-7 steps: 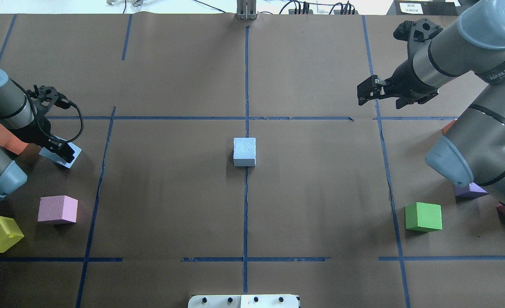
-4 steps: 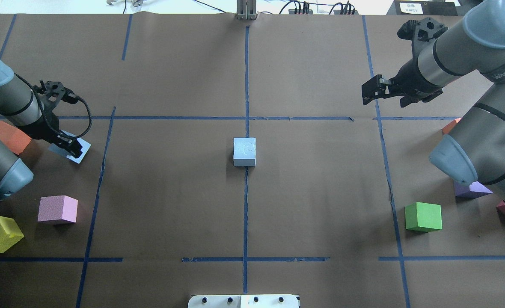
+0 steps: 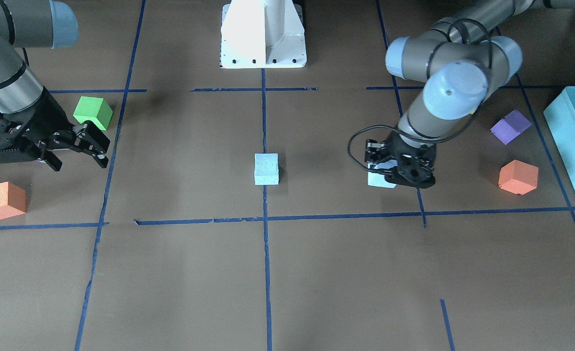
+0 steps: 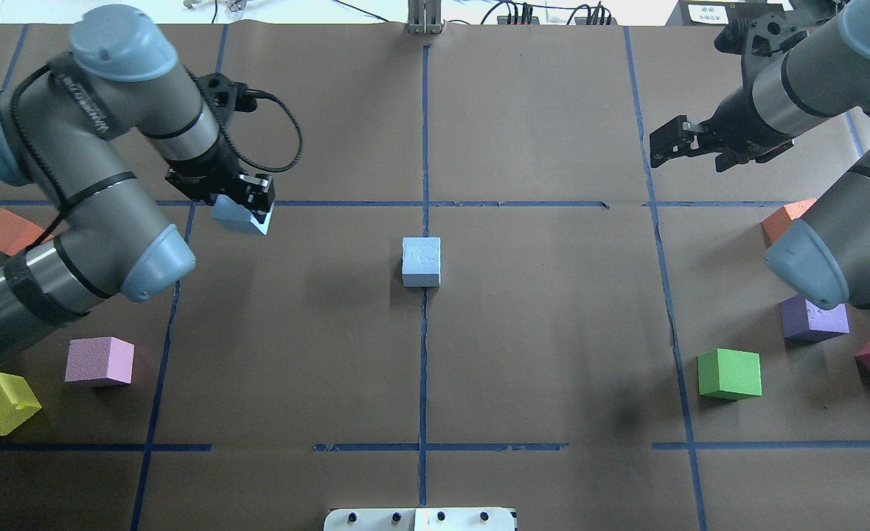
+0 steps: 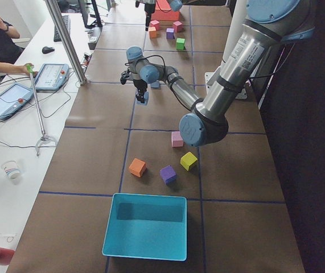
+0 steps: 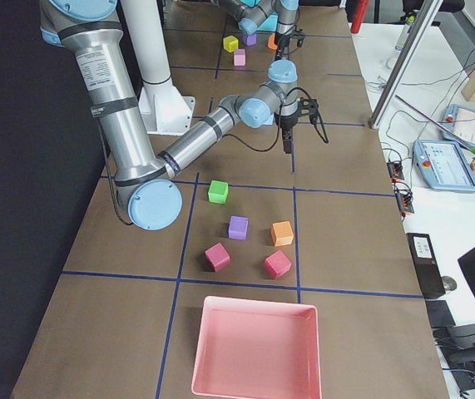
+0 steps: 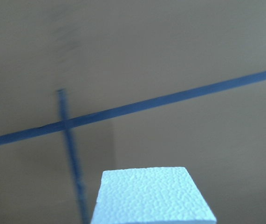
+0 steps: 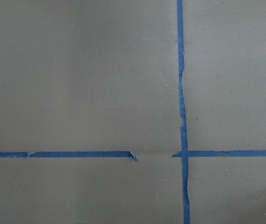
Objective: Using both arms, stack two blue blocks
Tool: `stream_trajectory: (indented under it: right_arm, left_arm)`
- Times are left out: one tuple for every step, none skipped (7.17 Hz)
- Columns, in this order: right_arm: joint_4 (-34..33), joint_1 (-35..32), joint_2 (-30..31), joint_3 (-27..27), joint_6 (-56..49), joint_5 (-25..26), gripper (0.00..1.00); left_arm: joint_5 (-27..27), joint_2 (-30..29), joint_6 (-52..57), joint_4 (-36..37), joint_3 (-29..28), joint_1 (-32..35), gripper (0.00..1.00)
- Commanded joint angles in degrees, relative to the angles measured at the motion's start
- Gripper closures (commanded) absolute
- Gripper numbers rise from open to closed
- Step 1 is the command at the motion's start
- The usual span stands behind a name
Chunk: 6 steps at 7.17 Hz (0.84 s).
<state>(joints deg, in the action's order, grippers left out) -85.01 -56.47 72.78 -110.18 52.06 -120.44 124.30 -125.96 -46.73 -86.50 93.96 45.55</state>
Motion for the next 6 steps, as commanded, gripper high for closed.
stream_trajectory:
  right_arm:
    - [0.0,-1.5,3.3,-2.5,-2.3,-0.1,0.0]
    - [0.0,-1.5,3.7,-2.6,-2.4,0.0,0.0]
    - [0.0,-1.5,4.1,-3.2,-2.3,0.0,0.0]
    - [0.0,-1.5,4.6,-3.6,-2.2,0.0,0.0]
    - [0.0,-1.4,4.8,-3.5,-2.2,0.0,0.0]
    - [0.0,-1.4,5.1,-3.5,-2.1,0.0,0.0]
  left_arm:
    - [-1.2,-8.5,-10.8,2.2,-1.6,-5.4,0.72]
    - [-1.3,-12.7,-11.1,2.2,-4.8,-7.2,0.72]
    - [-3.2,-16.7,-11.0,2.1,-9.4,-7.6,0.72]
    - [-5.8,-17.3,-11.1,2.0,-11.2,-10.5,0.72]
    - [-7.4,-18.2,-11.7,1.7,-12.2,-12.0,0.71]
    - [-7.5,-18.4,-11.7,1.5,-12.6,-12.1,0.71]
